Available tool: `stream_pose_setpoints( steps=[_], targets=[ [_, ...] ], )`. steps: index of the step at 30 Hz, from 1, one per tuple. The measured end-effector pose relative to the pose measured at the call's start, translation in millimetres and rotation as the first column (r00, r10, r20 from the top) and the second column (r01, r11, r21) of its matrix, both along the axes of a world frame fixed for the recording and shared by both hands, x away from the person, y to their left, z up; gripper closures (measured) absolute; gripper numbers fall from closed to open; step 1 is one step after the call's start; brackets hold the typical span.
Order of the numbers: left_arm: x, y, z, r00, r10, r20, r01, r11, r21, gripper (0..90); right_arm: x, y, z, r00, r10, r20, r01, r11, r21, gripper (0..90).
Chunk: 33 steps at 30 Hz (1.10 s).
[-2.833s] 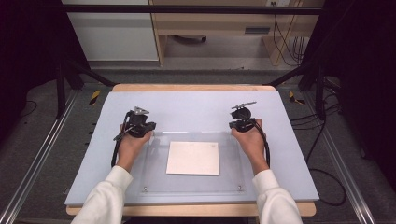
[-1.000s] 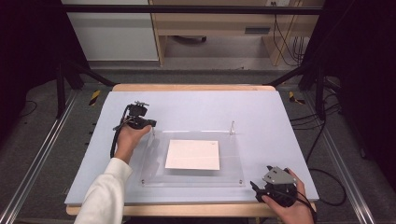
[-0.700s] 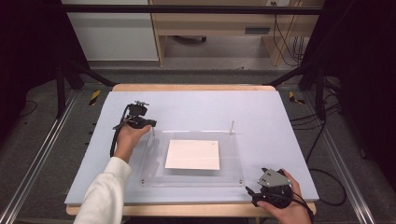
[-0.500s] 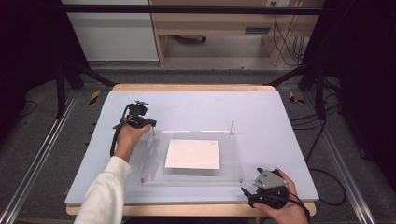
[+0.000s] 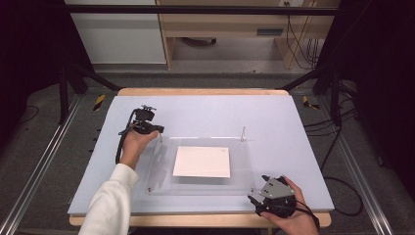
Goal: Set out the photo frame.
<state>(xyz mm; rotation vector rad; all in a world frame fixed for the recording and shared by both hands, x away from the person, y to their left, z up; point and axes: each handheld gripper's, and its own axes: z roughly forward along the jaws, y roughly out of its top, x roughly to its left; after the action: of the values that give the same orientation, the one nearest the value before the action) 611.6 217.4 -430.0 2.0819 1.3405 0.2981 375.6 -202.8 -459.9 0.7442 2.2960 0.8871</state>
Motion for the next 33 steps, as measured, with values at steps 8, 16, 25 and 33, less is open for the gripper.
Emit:
stream_pose_setpoints(
  steps=[8, 16, 25, 33],
  targets=[
    [1.1, 0.9, -0.3, 1.0000, -0.008, -0.005, 0.008, 1.0000, -0.005, 84.9, -0.3, 6.5, -0.1, 0.9986, 0.033, 0.041, -0.033, 0.999, -0.021, 37.3],
    [3.9, 1.5, -0.8, 0.9999, -0.008, -0.012, 0.008, 0.9999, -0.012, 84.9, 3.5, 7.9, 1.2, 0.9929, 0.071, 0.095, -0.072, 0.997, 0.005, 38.8],
    [3.7, 1.5, -2.3, 1.0000, -0.004, 0.003, 0.005, 0.9997, -0.022, 84.8, 4.8, 10.3, 4.4, 0.9830, 0.105, 0.151, -0.106, 0.994, -0.003, 43.3],
    [1.6, 2.3, -4.0, 0.9996, 0.001, 0.029, 0.000, 0.9997, -0.026, 84.6, 3.1, 10.8, 10.9, 0.9798, 0.090, 0.178, -0.093, 0.996, 0.006, 46.9]
  ],
)
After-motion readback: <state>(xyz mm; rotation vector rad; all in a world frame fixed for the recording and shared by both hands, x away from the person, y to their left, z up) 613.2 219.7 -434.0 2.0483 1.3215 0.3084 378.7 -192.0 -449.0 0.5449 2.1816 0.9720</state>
